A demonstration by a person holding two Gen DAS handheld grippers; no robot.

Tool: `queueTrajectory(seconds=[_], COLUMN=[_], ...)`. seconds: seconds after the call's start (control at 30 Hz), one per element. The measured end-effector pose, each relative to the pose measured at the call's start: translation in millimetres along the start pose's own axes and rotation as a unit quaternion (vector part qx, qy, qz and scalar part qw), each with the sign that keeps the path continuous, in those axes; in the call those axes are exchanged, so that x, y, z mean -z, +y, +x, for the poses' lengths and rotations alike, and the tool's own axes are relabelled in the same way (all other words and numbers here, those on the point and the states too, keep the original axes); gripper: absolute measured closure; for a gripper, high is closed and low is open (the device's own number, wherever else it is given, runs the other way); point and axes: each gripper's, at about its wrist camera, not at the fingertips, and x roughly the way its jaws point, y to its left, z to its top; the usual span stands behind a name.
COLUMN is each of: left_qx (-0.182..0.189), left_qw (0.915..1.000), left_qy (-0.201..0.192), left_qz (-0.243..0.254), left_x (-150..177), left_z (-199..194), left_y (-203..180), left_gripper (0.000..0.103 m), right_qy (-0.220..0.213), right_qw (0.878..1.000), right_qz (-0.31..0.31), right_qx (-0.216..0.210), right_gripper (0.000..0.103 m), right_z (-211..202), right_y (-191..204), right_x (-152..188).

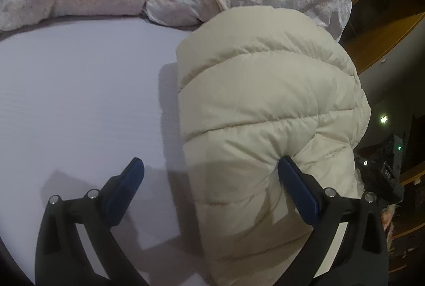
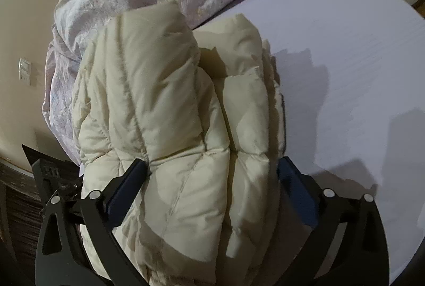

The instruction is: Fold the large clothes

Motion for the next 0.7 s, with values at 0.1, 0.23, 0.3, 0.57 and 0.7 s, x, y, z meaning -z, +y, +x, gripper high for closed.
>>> queueTrajectory(seconds=[0.1,0.23,0.3,0.57,0.7], left_qx=[0.017,0.036,0.046,0.071,0.071], left_qw=[0.9998,0.9990,0.9984,0.9963,0.9967], left_qy=[0.008,0.017,0.020,0.030,0.025], left_qz=[-0.010,-0.022,-0.027,-0.037,-0.031], left_x=[-5,-8,-10,-16,-14], left_z=[8,16,20,31,33], left_y=[1,1,1,-5,-12], left_gripper=[0.002,0.002,0.002,0.002,0.003], right_qy=[0.006,0.009,0.012,0.026,0.041], right_qw=[1.000,1.000,0.999,0.997,0.994], right_qz=[0.006,0.000,-0.004,-0.020,-0.016], right_qx=[-0.016,-0.030,-0.037,-0.073,-0.097], right_gripper=[0.001,0.001,0.001,0.001,0.017], right_z=[6,10,12,26,36], right_y=[-2,-2,-1,9,12], right_x=[-4,-9,-10,-18,-18])
